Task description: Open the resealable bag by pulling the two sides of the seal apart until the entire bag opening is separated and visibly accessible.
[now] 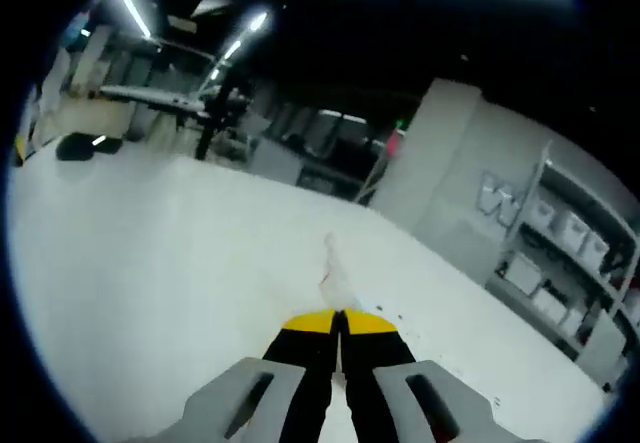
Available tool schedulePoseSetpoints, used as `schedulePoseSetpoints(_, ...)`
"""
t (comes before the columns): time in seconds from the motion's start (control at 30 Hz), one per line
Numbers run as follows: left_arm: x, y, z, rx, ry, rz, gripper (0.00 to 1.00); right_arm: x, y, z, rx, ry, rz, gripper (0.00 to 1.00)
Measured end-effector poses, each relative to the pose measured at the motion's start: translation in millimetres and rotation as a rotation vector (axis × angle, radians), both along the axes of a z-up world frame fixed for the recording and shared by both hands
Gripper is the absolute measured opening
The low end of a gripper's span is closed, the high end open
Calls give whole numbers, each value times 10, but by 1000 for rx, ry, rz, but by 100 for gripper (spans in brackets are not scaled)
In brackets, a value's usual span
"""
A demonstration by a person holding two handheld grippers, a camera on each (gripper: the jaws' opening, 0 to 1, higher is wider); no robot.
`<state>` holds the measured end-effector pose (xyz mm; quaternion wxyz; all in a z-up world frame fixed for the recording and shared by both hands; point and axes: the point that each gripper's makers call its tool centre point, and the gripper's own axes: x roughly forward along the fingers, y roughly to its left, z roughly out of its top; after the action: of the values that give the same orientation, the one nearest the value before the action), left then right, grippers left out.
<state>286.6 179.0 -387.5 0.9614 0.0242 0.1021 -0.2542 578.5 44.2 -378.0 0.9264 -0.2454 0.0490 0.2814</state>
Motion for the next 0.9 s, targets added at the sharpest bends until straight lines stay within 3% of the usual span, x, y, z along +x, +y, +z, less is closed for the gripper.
schedulePoseSetpoints(0.2, -85, 5, 51, 4, -12, 5, 91, -65, 12, 105, 72, 7, -6, 0)
schedulePoseSetpoints(0.9, -217, -48, 124, 9, -29, -11, 91, -367, -54, 307, 153, 3, -16, 0)
